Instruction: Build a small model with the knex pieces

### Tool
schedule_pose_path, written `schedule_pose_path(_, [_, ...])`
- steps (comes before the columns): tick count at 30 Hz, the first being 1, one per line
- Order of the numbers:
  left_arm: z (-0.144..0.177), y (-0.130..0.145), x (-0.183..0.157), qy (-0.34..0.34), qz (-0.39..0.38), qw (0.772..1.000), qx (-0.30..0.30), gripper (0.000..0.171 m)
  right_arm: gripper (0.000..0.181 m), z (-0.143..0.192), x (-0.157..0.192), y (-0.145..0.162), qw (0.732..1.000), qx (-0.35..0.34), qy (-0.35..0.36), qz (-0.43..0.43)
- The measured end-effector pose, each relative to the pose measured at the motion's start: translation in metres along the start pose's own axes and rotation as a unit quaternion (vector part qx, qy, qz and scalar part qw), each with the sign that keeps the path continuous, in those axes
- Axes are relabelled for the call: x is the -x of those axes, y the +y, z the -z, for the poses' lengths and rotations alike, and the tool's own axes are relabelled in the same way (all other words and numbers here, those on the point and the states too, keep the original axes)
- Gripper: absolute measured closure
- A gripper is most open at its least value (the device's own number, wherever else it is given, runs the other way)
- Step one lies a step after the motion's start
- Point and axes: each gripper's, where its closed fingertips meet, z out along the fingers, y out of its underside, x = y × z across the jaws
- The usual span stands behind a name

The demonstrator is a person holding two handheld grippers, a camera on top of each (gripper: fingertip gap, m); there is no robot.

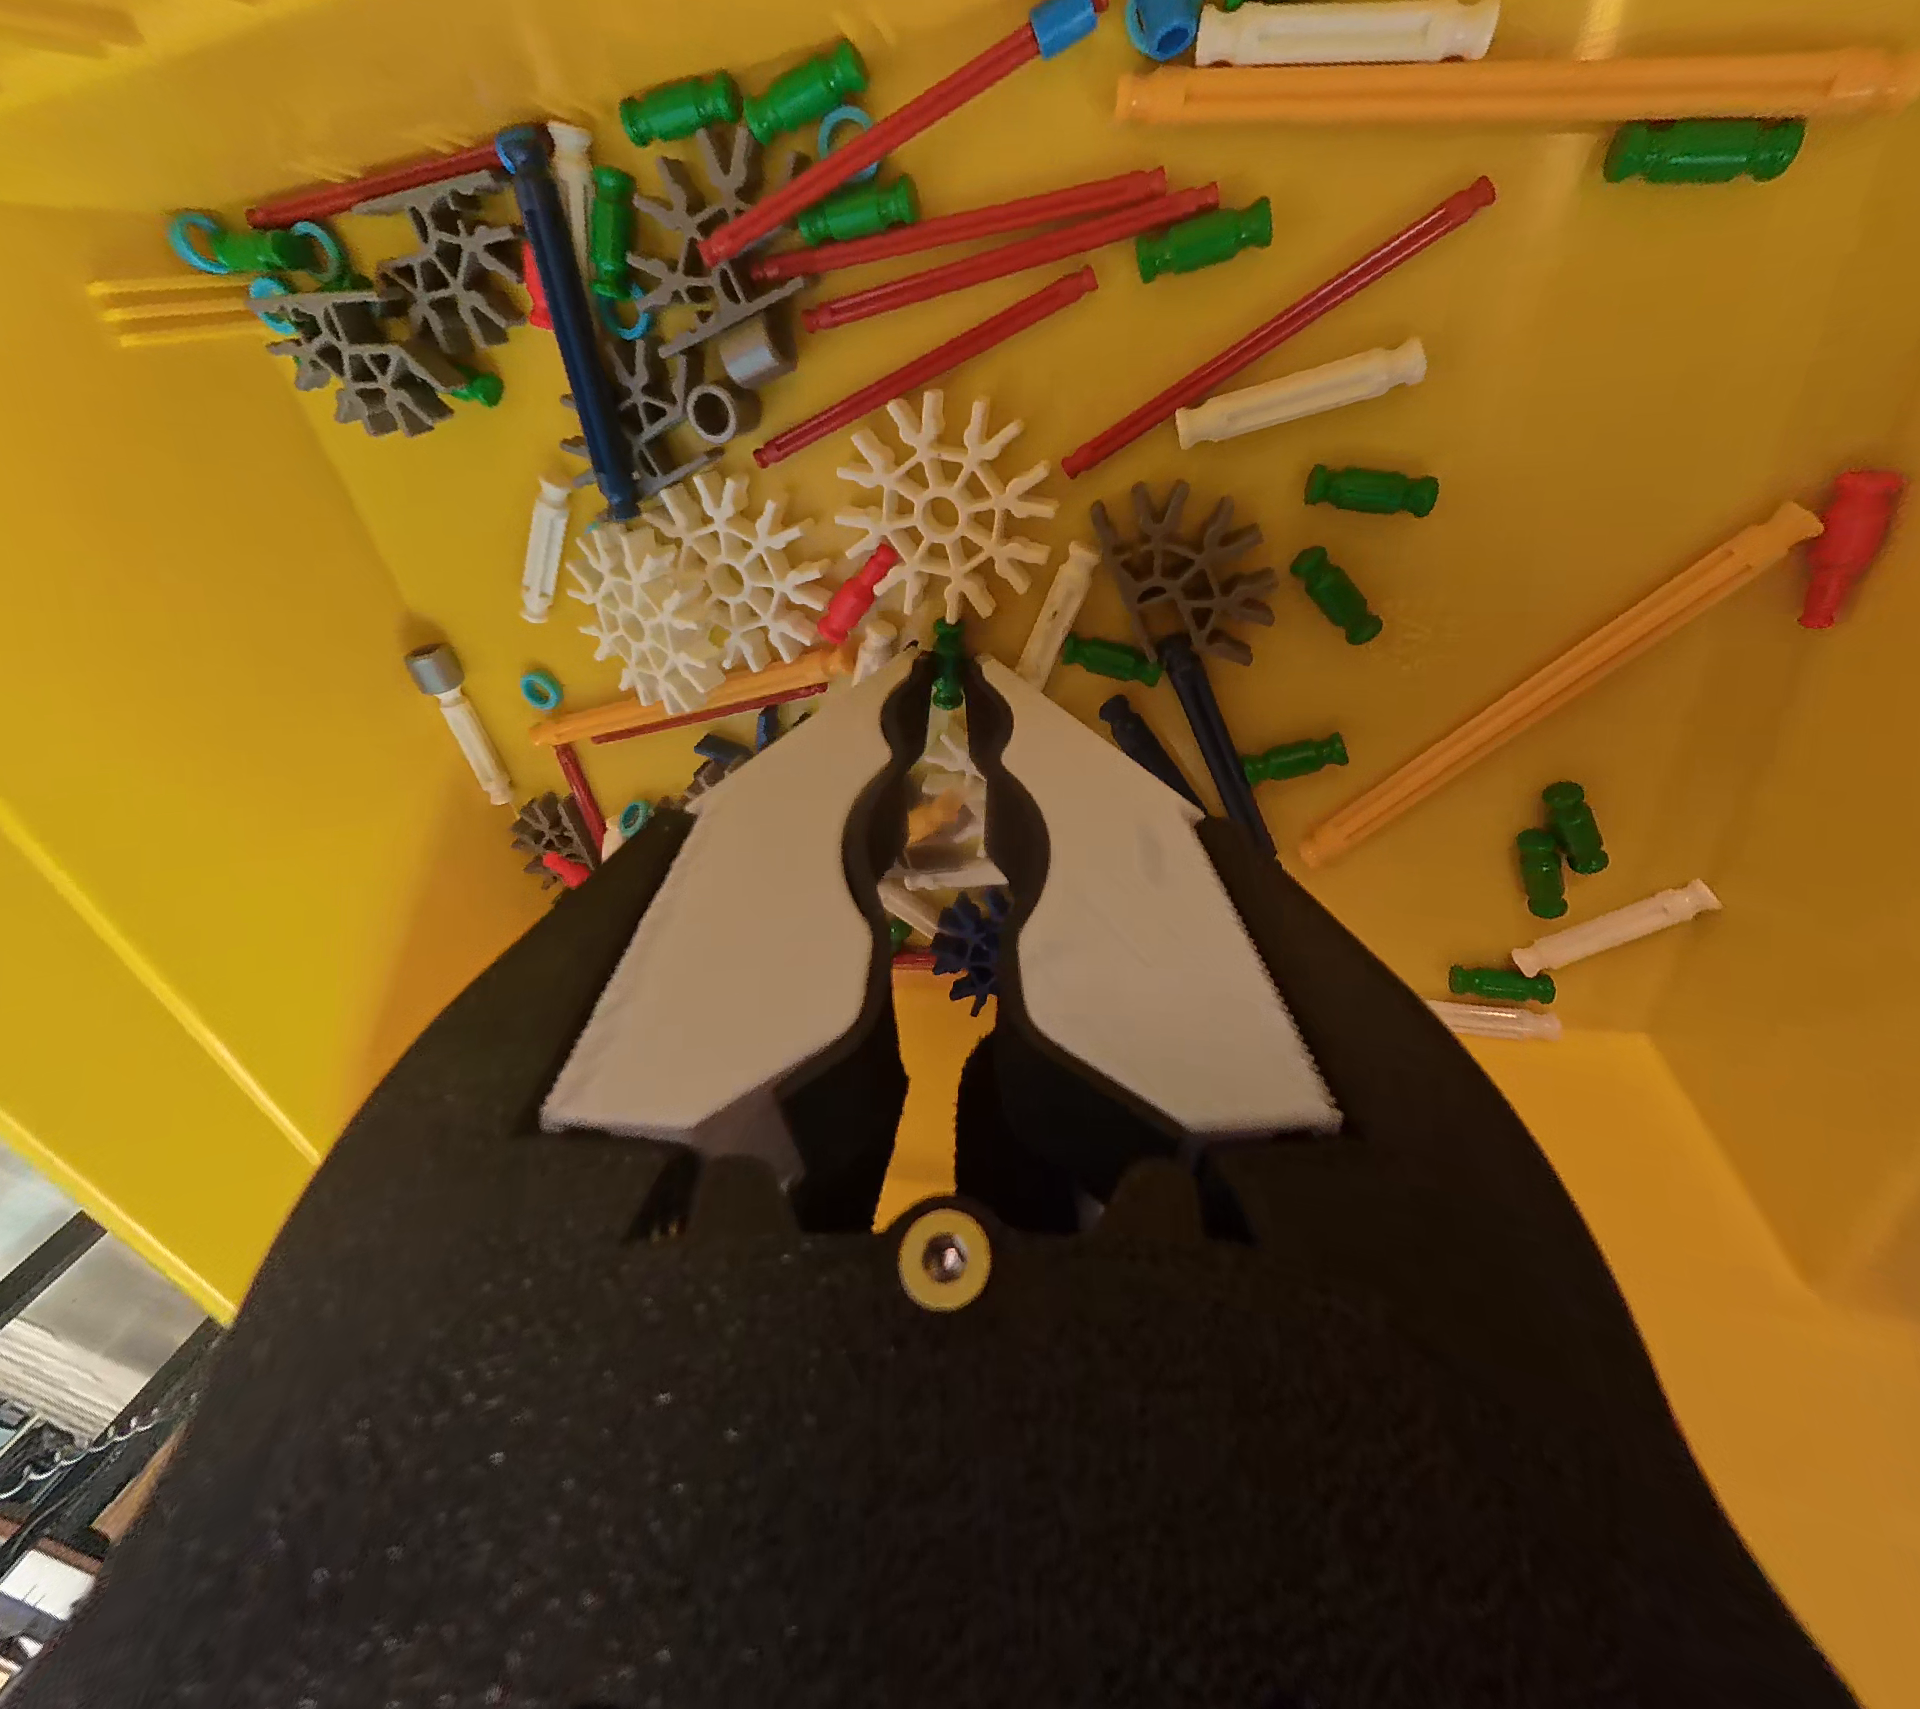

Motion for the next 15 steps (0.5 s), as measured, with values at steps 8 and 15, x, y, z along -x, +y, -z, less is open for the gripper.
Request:
schedule_pose_path(8, [0.016,0.001,0.011,-0.004,0.053,0.999,-0.005,0.166,0.128,0.002,0.001,-0.004,1.000,-0.003,0.004,0.008])
schedule_pose_path(15, [0.137,-0.092,-0.037,-0.002,0.032,0.980,-0.195,0.166,0.128,0.001,0.000,-0.003,1.000,-0.004,-0.003,0.000])
